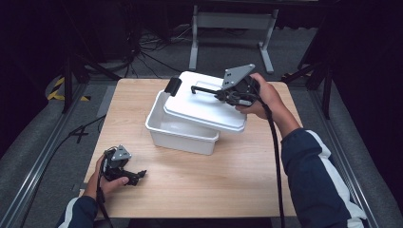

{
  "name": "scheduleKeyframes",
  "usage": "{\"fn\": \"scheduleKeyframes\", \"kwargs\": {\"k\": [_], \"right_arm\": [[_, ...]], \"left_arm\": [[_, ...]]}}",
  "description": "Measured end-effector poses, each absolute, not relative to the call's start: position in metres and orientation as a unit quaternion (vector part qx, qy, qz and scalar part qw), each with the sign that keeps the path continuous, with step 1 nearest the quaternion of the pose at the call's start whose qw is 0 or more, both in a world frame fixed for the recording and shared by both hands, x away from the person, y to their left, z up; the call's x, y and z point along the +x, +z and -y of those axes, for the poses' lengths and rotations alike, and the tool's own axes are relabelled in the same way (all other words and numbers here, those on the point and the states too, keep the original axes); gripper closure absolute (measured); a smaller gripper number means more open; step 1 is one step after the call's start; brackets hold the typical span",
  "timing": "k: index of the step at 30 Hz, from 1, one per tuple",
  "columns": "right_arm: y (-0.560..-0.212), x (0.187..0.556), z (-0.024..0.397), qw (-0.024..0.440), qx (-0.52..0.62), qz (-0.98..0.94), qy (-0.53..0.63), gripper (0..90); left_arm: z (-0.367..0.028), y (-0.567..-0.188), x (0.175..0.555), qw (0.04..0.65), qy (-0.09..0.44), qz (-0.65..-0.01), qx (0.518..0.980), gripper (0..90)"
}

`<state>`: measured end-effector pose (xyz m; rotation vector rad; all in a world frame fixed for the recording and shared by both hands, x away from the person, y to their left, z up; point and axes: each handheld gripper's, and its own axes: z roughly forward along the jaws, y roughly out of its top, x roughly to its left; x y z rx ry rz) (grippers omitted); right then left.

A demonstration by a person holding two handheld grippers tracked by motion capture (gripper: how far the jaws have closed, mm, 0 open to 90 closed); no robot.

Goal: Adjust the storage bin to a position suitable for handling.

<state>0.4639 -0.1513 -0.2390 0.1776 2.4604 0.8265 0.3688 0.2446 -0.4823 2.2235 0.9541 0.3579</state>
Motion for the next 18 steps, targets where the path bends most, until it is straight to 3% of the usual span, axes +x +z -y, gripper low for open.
{"fn": "scheduleKeyframes", "kwargs": {"k": [18], "right_arm": [[-0.233,0.445,0.232,0.293,0.112,-0.893,0.321,84.5]], "left_arm": [[-0.245,-0.482,0.369,0.341,0.138,-0.366,0.855,0.2]]}}
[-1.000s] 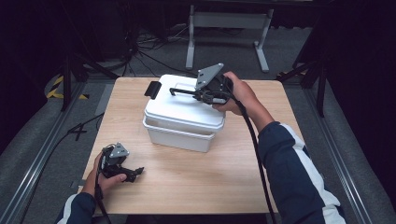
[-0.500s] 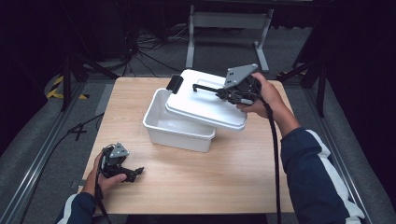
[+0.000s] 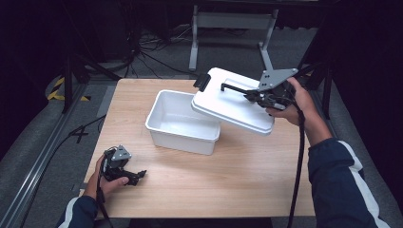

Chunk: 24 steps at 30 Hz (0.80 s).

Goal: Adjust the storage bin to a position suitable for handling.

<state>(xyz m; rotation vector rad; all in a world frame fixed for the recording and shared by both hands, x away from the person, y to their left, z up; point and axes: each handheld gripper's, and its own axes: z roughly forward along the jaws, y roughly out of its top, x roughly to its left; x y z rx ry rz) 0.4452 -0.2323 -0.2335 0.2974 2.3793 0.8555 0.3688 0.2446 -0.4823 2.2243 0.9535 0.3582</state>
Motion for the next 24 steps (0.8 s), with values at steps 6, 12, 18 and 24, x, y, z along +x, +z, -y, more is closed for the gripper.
{"fn": "scheduleKeyframes", "kwargs": {"k": [6,12,18,24], "right_arm": [[-0.233,0.439,0.261,0.303,0.134,-0.885,0.327,84.5],[-0.236,0.435,0.279,0.308,0.149,-0.883,0.323,84.5],[-0.241,0.432,0.297,0.311,0.167,-0.879,0.321,84.5],[-0.250,0.431,0.313,0.310,0.183,-0.877,0.318,84.5]], "left_arm": [[-0.245,-0.482,0.369,0.341,0.138,-0.367,0.855,0.2],[-0.244,-0.483,0.369,0.342,0.139,-0.367,0.854,0.2],[-0.244,-0.483,0.369,0.342,0.140,-0.367,0.854,0.2],[-0.245,-0.483,0.369,0.341,0.140,-0.366,0.855,0.2]]}}
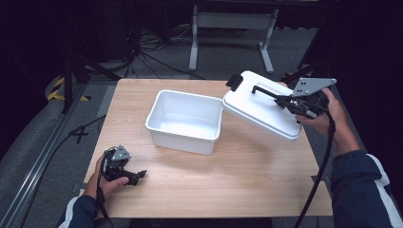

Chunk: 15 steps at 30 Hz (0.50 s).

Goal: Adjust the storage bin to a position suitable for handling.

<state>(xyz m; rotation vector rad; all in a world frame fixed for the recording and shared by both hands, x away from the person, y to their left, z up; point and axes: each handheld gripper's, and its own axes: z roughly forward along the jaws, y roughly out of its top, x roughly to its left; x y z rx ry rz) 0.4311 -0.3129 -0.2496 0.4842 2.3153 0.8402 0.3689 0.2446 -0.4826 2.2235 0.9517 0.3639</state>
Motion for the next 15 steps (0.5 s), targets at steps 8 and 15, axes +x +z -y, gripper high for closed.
{"fn": "scheduleKeyframes", "kwargs": {"k": [8,15], "right_arm": [[-0.264,0.431,0.322,0.307,0.197,-0.877,0.314,84.4],[-0.276,0.433,0.329,0.302,0.205,-0.878,0.309,84.5]], "left_arm": [[-0.245,-0.483,0.369,0.341,0.140,-0.366,0.855,0.2],[-0.245,-0.483,0.369,0.341,0.140,-0.366,0.855,0.2]]}}
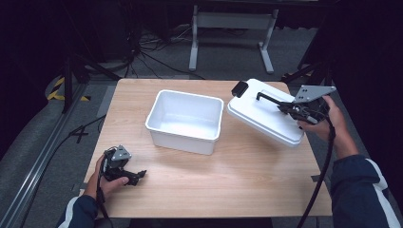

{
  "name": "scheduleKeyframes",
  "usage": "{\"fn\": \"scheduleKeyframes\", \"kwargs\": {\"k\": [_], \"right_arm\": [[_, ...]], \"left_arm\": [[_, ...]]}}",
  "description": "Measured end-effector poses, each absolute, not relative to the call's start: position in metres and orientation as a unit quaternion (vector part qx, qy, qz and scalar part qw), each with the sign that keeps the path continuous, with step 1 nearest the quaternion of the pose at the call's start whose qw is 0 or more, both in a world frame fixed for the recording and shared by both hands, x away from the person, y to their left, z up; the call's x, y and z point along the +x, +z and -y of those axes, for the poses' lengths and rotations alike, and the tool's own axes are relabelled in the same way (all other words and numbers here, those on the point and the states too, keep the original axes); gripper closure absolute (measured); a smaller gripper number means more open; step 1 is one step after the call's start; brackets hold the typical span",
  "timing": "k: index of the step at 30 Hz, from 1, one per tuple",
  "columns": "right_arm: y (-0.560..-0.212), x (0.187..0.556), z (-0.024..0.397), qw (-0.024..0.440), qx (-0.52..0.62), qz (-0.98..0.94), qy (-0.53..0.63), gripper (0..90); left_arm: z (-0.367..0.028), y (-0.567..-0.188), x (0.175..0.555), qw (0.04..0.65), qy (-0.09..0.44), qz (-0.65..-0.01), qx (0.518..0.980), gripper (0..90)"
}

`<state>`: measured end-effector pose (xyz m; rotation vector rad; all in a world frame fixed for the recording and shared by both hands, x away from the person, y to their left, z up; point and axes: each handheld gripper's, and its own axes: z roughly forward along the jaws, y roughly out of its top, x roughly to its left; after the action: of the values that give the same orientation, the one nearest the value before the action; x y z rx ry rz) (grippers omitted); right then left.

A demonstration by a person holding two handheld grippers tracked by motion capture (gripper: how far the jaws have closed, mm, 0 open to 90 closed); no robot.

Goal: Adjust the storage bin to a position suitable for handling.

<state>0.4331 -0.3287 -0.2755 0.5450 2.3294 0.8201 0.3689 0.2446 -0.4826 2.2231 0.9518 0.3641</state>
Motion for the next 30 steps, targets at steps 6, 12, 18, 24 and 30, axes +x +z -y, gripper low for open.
{"fn": "scheduleKeyframes", "kwargs": {"k": [6,12,18,24,30], "right_arm": [[-0.288,0.435,0.333,0.294,0.213,-0.879,0.309,84.5],[-0.305,0.437,0.334,0.287,0.220,-0.882,0.301,84.5],[-0.321,0.442,0.331,0.276,0.222,-0.888,0.295,84.5],[-0.338,0.448,0.330,0.267,0.229,-0.890,0.290,84.4],[-0.356,0.457,0.329,0.255,0.239,-0.892,0.287,84.4]], "left_arm": [[-0.245,-0.483,0.369,0.341,0.140,-0.366,0.855,0.2],[-0.245,-0.483,0.369,0.341,0.140,-0.366,0.855,0.2],[-0.245,-0.483,0.369,0.341,0.140,-0.366,0.855,0.2],[-0.245,-0.483,0.369,0.341,0.140,-0.366,0.855,0.1],[-0.245,-0.483,0.369,0.341,0.139,-0.366,0.854,0.2]]}}
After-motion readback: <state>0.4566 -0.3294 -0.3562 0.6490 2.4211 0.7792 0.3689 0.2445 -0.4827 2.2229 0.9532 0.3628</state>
